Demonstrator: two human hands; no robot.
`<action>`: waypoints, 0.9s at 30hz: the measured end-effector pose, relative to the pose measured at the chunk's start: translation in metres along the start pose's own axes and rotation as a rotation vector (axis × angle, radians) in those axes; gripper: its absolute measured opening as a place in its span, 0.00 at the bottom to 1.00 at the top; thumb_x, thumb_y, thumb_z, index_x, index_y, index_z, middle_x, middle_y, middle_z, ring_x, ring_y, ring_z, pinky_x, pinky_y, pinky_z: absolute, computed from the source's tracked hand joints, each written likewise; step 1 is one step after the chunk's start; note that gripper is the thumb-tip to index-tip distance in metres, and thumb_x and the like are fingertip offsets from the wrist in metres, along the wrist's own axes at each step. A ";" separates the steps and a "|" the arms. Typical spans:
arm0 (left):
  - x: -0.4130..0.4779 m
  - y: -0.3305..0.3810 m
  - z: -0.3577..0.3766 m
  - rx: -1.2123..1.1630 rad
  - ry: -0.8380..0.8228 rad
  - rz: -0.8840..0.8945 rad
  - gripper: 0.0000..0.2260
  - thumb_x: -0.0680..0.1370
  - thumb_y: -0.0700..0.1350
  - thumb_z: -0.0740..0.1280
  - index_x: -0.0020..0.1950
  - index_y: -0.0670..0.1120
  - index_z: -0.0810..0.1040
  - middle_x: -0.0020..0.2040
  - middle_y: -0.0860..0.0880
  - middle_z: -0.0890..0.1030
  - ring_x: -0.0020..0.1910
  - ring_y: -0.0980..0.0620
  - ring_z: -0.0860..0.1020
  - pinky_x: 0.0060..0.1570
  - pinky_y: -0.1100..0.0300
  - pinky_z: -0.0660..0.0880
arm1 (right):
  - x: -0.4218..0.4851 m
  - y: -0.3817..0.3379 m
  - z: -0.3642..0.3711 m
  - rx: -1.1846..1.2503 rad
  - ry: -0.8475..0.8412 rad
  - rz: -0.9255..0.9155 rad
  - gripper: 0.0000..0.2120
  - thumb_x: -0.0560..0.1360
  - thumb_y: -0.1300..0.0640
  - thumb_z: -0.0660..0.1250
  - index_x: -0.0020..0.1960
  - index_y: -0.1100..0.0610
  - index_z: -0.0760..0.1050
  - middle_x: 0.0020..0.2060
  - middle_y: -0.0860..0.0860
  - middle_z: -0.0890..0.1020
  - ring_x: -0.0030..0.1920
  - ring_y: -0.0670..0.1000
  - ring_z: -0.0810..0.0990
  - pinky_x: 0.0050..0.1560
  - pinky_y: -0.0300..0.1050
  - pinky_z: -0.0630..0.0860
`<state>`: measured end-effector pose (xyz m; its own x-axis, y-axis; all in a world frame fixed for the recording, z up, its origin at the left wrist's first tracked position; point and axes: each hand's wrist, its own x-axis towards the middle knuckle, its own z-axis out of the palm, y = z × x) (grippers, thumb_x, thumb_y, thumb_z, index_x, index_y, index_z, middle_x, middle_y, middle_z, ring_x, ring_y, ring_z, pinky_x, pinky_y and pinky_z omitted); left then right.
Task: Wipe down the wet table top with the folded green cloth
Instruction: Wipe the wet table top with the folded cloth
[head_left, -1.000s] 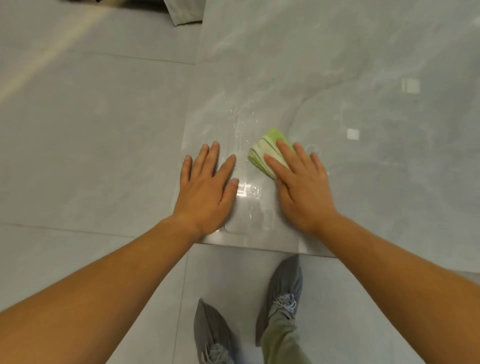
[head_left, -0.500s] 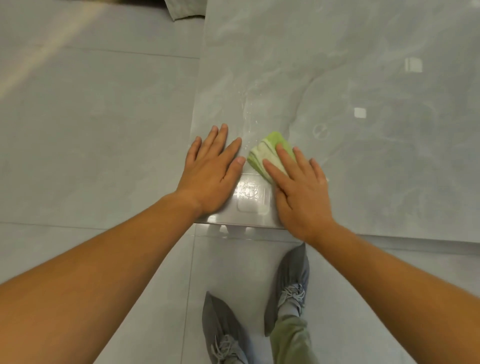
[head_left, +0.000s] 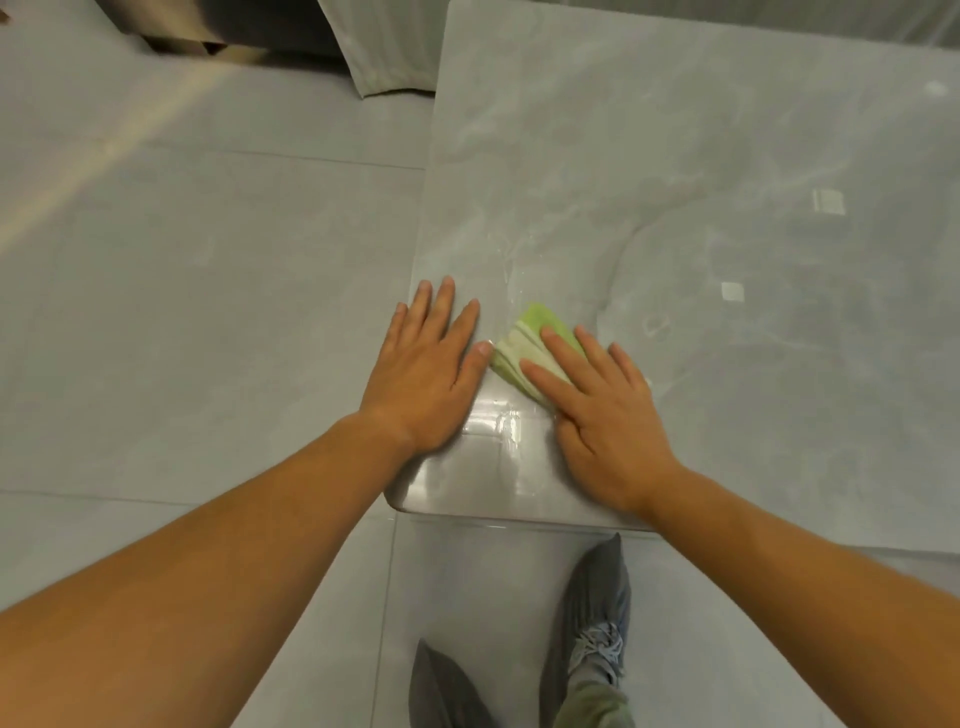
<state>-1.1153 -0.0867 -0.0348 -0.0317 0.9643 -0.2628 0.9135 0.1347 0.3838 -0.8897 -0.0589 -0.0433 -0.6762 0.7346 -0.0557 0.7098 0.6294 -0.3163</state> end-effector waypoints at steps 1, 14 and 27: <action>0.000 0.000 -0.001 0.010 -0.008 0.000 0.28 0.83 0.60 0.41 0.82 0.51 0.48 0.82 0.48 0.41 0.80 0.50 0.36 0.78 0.49 0.37 | -0.006 0.001 0.001 0.000 -0.007 -0.037 0.27 0.77 0.53 0.53 0.76 0.46 0.65 0.79 0.49 0.59 0.80 0.57 0.54 0.76 0.63 0.54; 0.079 -0.001 -0.035 0.002 0.079 -0.031 0.33 0.80 0.63 0.40 0.82 0.48 0.48 0.82 0.46 0.41 0.80 0.49 0.37 0.78 0.51 0.37 | 0.112 0.040 -0.019 0.028 0.060 0.143 0.24 0.81 0.51 0.50 0.76 0.44 0.64 0.79 0.49 0.60 0.79 0.57 0.55 0.77 0.61 0.52; 0.232 0.001 -0.077 0.035 0.057 -0.130 0.33 0.81 0.63 0.43 0.82 0.48 0.44 0.82 0.45 0.38 0.80 0.48 0.35 0.78 0.50 0.37 | 0.310 0.142 -0.069 0.062 0.069 0.334 0.23 0.82 0.53 0.52 0.77 0.43 0.62 0.80 0.48 0.54 0.80 0.56 0.50 0.78 0.57 0.45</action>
<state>-1.1529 0.1544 -0.0266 -0.1730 0.9507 -0.2574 0.9137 0.2525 0.3185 -0.9852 0.2755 -0.0404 -0.3921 0.9143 -0.1019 0.8749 0.3363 -0.3484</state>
